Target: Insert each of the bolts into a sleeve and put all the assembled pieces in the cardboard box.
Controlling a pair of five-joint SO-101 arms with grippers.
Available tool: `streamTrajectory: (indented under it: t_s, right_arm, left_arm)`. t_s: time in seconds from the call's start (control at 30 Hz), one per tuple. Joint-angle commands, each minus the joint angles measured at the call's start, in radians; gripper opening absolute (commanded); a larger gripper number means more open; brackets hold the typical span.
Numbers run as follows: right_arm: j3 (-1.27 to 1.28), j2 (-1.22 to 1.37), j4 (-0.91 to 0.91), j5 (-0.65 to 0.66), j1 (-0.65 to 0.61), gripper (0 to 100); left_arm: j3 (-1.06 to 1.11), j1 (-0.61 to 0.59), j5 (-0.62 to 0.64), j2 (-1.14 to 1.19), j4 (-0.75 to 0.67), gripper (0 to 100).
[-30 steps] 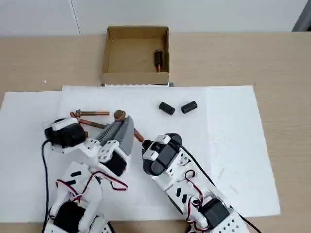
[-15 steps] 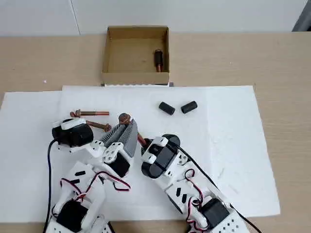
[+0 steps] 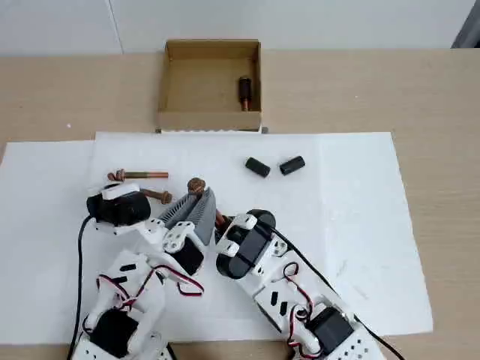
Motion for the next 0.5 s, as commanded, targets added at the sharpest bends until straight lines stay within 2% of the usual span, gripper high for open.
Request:
streamTrajectory:
  t_s: [0.0,0.13,0.33,0.47]
  right_arm:
    - [0.000,-0.010,-0.027,0.008,-0.010,0.4]
    - [0.000,-0.010,-0.027,0.008,-0.008,0.4]
    - [0.000,-0.010,-0.027,0.008,-0.008,0.4]
    - [0.000,-0.010,-0.027,0.008,-0.008,0.4]
  left_arm:
    - [-0.002,0.058,-0.025,-0.008,0.058,2]
    - [-0.002,0.106,-0.055,-0.008,0.118,2]
    - [0.001,0.107,-0.066,-0.008,0.129,2]
    - [0.001,0.107,-0.103,-0.008,0.130,11]
